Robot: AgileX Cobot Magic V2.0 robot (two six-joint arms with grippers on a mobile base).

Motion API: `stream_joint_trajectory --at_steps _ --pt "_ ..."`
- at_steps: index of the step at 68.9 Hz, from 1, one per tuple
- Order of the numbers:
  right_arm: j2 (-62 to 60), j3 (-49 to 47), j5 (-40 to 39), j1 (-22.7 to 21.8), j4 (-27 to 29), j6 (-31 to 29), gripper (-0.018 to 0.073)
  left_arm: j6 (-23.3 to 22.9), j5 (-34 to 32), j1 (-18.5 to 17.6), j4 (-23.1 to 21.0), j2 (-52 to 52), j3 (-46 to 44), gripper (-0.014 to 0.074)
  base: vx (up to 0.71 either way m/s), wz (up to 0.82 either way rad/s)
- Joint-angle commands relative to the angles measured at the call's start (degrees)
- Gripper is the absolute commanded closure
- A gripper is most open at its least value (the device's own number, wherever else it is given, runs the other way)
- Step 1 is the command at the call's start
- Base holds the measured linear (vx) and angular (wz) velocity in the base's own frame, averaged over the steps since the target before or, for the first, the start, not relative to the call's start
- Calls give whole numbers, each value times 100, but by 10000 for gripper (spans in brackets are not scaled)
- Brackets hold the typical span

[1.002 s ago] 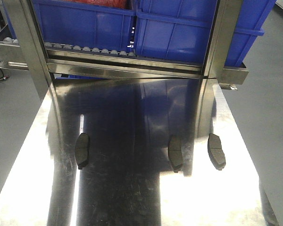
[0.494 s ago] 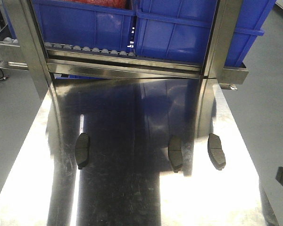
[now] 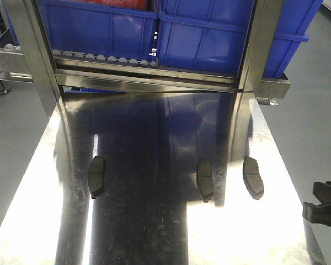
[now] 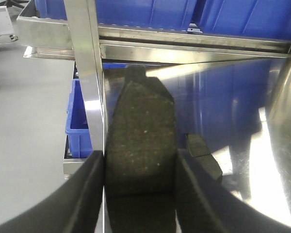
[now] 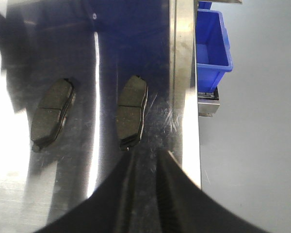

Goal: Move and align brake pads A on conveyor
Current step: 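Move the right gripper over the brake pad nearest it, then grasp the outermost brake pad with the right gripper and lift it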

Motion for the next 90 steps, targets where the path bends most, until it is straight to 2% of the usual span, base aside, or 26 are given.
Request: stream_joint_trajectory --at_steps 1,11,19,34,46,68,84,90 --pt "20 -200 -318 -28 -56 -47 270 -4 -527 -19 -61 38 -164 602 0 0" --pt "20 -200 -323 -28 -50 -44 93 -4 -527 -19 -61 38 -164 602 0 0" --pt "20 -200 -356 -28 -187 -73 36 -4 -527 -19 -61 38 -164 602 0 0" --pt "65 -322 -153 -28 34 -59 34 -4 -527 -19 -61 38 -164 602 0 0" --pt "600 -1179 567 -28 -53 -141 34 -4 -527 -19 -61 38 -164 602 0 0" --pt "2769 -3157 2235 -23 172 -13 34 -4 -527 -19 -61 38 -164 602 0 0" --pt "3910 -3978 2710 -23 199 112 34 -4 -527 -19 -61 38 -164 602 0 0" --pt "4260 -4288 2913 118 98 121 34 -4 -527 -19 -61 38 -164 602 0 0"
